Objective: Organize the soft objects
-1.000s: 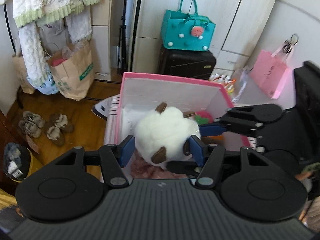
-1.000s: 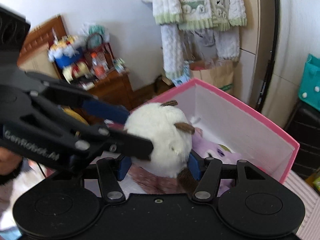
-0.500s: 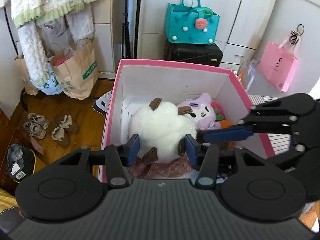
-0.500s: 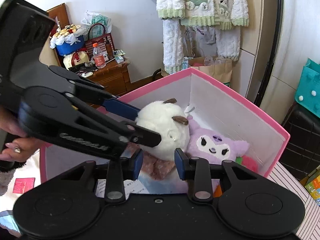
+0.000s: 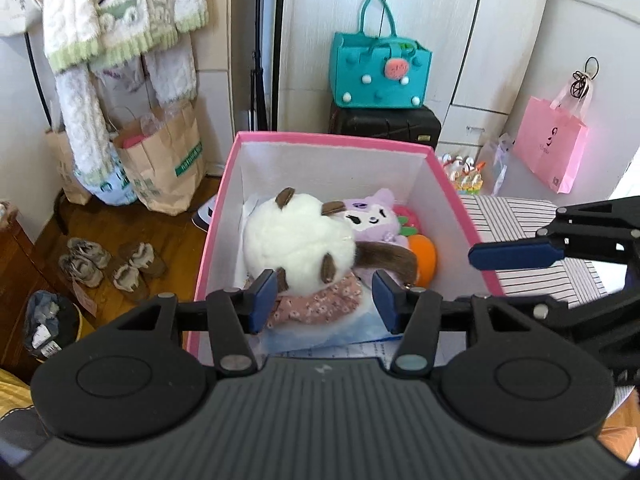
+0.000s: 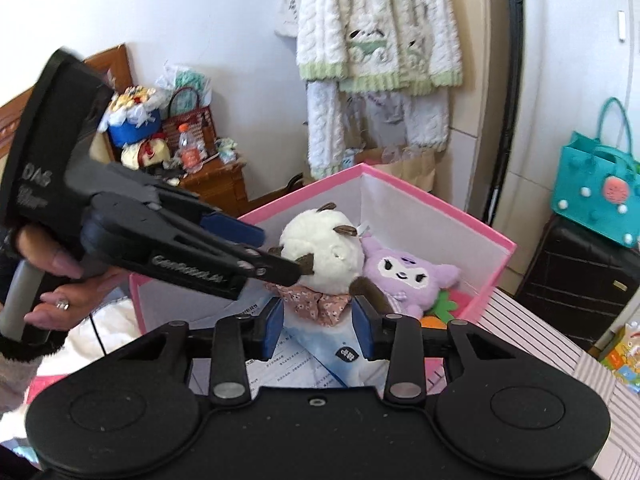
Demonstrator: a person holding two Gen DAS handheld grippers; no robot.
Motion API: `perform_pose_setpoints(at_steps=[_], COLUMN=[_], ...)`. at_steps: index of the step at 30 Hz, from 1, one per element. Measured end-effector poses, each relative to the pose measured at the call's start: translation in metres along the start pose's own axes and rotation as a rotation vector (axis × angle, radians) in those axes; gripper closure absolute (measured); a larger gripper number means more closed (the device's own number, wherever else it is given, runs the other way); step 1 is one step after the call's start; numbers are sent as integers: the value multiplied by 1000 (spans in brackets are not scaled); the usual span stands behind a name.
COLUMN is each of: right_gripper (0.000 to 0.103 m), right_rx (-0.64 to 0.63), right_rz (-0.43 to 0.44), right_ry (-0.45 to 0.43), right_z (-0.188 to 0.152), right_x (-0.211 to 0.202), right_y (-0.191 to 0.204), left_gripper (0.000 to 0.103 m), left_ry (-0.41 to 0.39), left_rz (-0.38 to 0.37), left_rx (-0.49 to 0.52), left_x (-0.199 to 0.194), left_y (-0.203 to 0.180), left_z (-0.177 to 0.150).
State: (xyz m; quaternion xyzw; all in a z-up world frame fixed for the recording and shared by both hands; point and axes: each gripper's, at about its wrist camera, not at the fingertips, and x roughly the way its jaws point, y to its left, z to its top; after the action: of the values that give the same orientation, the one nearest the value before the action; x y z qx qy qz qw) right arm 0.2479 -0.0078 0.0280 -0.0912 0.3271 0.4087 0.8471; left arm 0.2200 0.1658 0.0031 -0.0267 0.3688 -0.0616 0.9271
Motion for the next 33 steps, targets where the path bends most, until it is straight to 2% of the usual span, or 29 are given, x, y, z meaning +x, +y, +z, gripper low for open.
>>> perform_pose_setpoints(at_steps=[7, 12, 17, 19, 23, 29, 33], right_gripper=[57, 55, 44, 37, 28, 16, 3], right_rx=[35, 34, 42, 55, 69, 109, 133], right_rz=[-55, -86, -124, -141, -180, -214, -272], right_ry=[-39, -60, -89, -104, -112, -139, -149], right_z=[-16, -18, -20, -23, -31, -43, -56], right_x=[-34, -57, -81, -92, -112, -141, -154], right_y=[5, 12, 18, 20, 24, 28, 33], left_gripper=[48, 42, 34, 31, 21, 6, 0], left_ry=[-51, -62, -71, -67, -46, -78, -80], left_rz=[-1, 8, -6, -10, -31, -36, -29], left_rx=[20, 71, 84, 87, 96, 96, 87], left_x=[-39, -59, -79, -86, -99, -114, -118], left_y=[-20, -36, -46, -49, -54, -62, -68], left_z=[-11, -11, -11, -14, -16, -27, -37])
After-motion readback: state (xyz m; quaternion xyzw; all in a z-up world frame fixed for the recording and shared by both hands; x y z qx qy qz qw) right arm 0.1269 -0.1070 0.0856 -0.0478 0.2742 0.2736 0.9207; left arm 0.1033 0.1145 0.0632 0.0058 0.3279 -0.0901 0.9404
